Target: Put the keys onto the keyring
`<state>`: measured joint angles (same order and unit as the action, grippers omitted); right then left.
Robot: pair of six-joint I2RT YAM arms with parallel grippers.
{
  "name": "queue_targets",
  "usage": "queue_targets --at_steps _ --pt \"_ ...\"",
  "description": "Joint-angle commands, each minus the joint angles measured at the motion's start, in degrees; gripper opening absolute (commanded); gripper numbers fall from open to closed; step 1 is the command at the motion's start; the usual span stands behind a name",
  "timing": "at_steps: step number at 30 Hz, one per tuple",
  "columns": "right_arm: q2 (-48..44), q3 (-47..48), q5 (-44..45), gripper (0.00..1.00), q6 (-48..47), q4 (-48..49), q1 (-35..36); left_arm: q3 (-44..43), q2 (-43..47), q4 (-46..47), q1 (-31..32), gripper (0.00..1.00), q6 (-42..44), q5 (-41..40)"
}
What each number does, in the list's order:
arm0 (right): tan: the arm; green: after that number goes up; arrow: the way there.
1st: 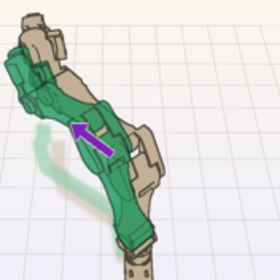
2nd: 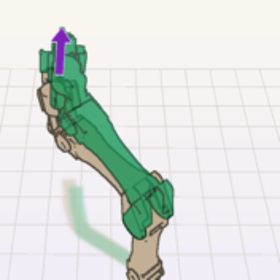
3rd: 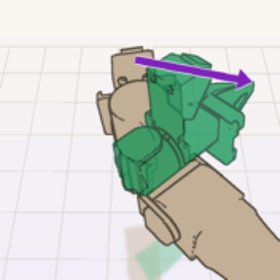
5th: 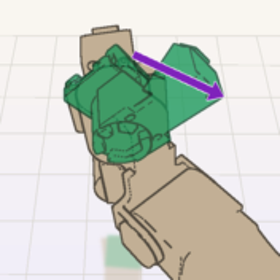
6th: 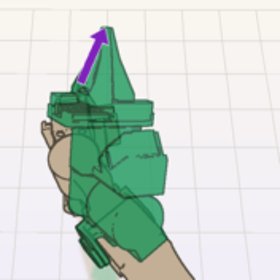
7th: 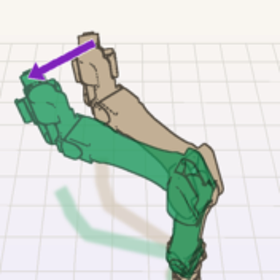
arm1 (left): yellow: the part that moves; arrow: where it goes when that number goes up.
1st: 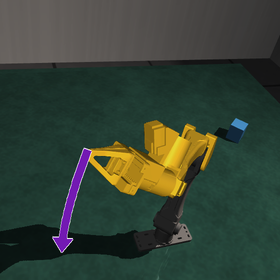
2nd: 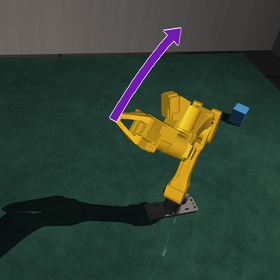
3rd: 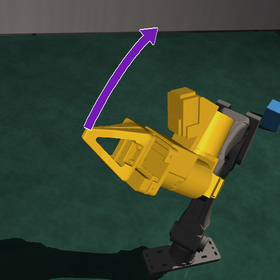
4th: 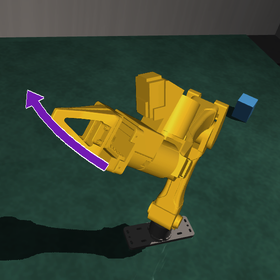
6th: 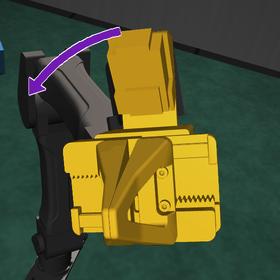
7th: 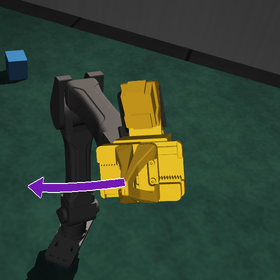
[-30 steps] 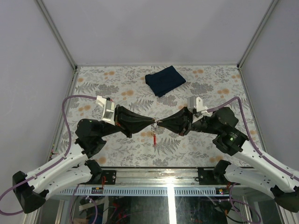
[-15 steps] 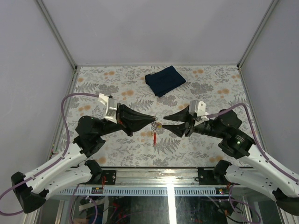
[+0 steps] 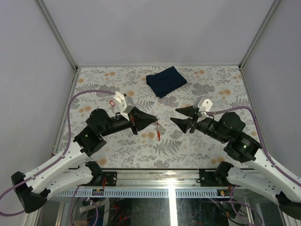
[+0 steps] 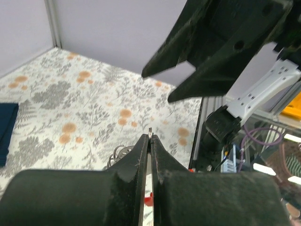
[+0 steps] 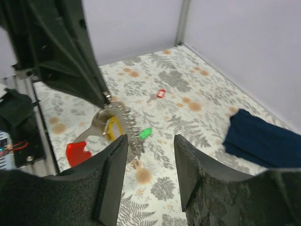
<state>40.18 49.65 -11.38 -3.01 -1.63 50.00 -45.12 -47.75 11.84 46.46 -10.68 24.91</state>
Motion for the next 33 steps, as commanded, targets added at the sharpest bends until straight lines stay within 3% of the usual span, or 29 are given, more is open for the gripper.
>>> queue_targets --at_steps 1,6,13,21,33 --pt "-0.98 2.62 12.93 0.51 -0.22 -0.83 0.29 -1.90 -0.43 -7.42 -0.18 0.00 6.12 -1.89" --pt "-2.02 2.65 19.52 0.51 0.04 -2.10 0.34 -0.79 -1.00 -14.83 -0.20 0.00 11.10 -5.28" --pt "-2.54 2.48 21.46 0.52 0.75 -3.09 0.29 -0.68 -5.69 -22.97 -0.22 0.00 16.22 -10.29" --pt "-2.51 2.12 21.32 0.52 1.39 -3.45 0.35 3.38 -8.39 -20.82 -0.16 0.00 15.72 -11.26" --pt "-4.05 0.90 21.31 0.52 2.89 -3.74 0.29 -0.36 -19.68 -20.18 -0.12 0.00 15.97 -11.71"
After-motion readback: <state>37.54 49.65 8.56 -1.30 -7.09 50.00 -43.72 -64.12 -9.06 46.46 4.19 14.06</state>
